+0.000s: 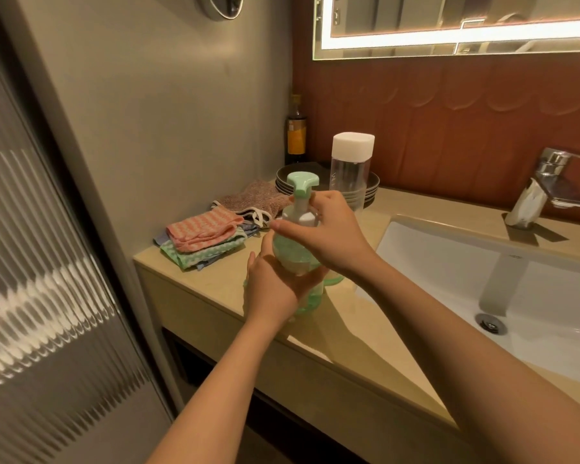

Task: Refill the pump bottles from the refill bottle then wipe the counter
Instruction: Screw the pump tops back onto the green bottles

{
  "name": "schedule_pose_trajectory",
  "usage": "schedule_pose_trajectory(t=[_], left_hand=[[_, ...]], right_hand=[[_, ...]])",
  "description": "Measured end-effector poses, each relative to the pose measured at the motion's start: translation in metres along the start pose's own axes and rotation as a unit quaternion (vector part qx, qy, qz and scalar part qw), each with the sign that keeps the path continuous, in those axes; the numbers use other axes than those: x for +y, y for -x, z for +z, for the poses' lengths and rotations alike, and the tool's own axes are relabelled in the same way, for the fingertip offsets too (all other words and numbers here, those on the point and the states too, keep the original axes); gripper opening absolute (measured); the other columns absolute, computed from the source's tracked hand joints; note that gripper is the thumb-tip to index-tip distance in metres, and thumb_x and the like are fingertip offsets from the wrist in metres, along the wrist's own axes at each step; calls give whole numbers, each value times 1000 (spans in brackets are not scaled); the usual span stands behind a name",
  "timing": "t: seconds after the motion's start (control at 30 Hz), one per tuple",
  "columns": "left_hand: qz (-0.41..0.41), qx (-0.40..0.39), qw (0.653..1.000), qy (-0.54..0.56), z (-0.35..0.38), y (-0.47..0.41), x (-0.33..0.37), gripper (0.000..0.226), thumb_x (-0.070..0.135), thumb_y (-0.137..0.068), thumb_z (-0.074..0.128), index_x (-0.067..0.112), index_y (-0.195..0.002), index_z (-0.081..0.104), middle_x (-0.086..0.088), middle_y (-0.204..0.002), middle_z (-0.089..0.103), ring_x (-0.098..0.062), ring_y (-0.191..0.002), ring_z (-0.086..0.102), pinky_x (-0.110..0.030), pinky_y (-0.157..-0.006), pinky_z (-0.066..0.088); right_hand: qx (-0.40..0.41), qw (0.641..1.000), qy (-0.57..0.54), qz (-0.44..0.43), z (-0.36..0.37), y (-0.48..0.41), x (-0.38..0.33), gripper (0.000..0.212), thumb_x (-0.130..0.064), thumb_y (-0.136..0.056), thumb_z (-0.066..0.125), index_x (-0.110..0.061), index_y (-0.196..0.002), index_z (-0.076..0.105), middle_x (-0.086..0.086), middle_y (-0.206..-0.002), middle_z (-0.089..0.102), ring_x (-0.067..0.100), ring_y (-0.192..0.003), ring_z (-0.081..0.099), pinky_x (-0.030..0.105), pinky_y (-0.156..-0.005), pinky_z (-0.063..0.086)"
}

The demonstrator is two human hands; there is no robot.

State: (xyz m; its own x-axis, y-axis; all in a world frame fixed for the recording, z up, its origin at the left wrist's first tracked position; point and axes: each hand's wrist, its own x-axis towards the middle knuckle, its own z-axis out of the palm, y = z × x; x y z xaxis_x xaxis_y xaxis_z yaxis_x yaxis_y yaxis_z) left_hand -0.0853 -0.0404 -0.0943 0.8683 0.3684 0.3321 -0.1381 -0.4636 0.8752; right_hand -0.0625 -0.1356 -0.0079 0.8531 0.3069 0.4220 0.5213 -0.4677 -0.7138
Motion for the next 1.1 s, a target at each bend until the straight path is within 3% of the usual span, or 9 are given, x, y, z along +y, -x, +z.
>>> schedule_pose_trajectory(t=[0.1, 0.17, 0.33, 0.43, 0.6, 0.7, 0.8, 0.97, 1.1], left_hand=[[2, 1, 1000, -1, 0, 0, -1, 90, 71, -45, 65, 40, -126, 38, 6, -121, 59, -25, -119, 51, -49, -90, 49], [-15, 2, 1000, 7, 1, 0, 0, 88, 70, -43, 66, 44, -123, 39, 8, -120, 59, -23, -119, 52, -49, -90, 49], [-17, 8, 1000, 17, 3, -3, -2, 87, 67, -45, 72, 47, -123, 41, 11, -121, 59, -23, -123, 50, -50, -92, 49], [-7, 5, 1000, 10, 3, -3, -3, 83, 67, -47, 72, 43, -122, 45, 13, -117, 60, -23, -120, 51, -49, -92, 49], [-32, 5, 999, 6, 4, -2, -5, 95, 71, -40, 68, 30, -123, 46, 0, -125, 57, -28, -126, 47, -51, -94, 47], [-7, 3, 1000, 6, 3, -1, -6, 86, 68, -46, 66, 30, -121, 47, 4, -119, 60, -31, -124, 48, -53, -94, 46], [-10, 4, 1000, -2, 3, -1, -2, 85, 68, -45, 60, 28, -120, 49, 4, -117, 60, -31, -122, 50, -53, -94, 46], [-31, 9, 999, 10, 2, 0, -1, 83, 68, -41, 67, 42, -116, 43, 6, -119, 59, -24, -120, 51, -50, -90, 49], [-16, 3, 1000, 9, 3, -2, -3, 88, 67, -45, 71, 47, -124, 38, 13, -125, 57, -24, -125, 48, -51, -94, 47]], right_hand=[[-28, 995, -90, 8, -5, 6, 1, 30, -24, -87, 64, -14, -115, 60, 1, -117, 59, 17, -109, 55, 37, -93, 50], [-36, 994, -101, 2, -11, 9, 2, 37, -17, -87, 63, -14, -124, 57, 0, -119, 62, 17, -111, 56, 36, -93, 51], [5, 999, -46, -22, -13, 7, 2, 51, -23, -76, 77, -14, -123, 61, 0, -120, 65, 14, -110, 57, 36, -96, 49], [23, 999, -33, -31, -11, 5, 5, 52, -27, -73, 80, -15, -120, 62, -1, -117, 65, 10, -104, 56, 28, -90, 48], [59, 998, 27, -27, 1, 4, 5, 62, -41, -68, 80, -21, -121, 54, -1, -112, 51, 10, -101, 48, 21, -84, 44], [32, 999, -9, -42, 1, 11, 3, 47, -33, -81, 70, -18, -122, 52, -1, -115, 52, 9, -100, 48, 15, -82, 44], [-12, 995, -90, -51, -4, 19, 5, 41, -17, -89, 60, -18, -128, 49, -6, -118, 57, 4, -102, 55, 20, -86, 51], [37, 997, -51, -41, -9, 13, 10, 62, -25, -75, 78, -19, -129, 48, -4, -125, 58, 6, -108, 54, 14, -85, 45], [67, 997, -23, -19, -7, 12, 8, 52, -35, -77, 74, -19, -121, 51, -1, -116, 52, 4, -95, 49, 12, -77, 42]])
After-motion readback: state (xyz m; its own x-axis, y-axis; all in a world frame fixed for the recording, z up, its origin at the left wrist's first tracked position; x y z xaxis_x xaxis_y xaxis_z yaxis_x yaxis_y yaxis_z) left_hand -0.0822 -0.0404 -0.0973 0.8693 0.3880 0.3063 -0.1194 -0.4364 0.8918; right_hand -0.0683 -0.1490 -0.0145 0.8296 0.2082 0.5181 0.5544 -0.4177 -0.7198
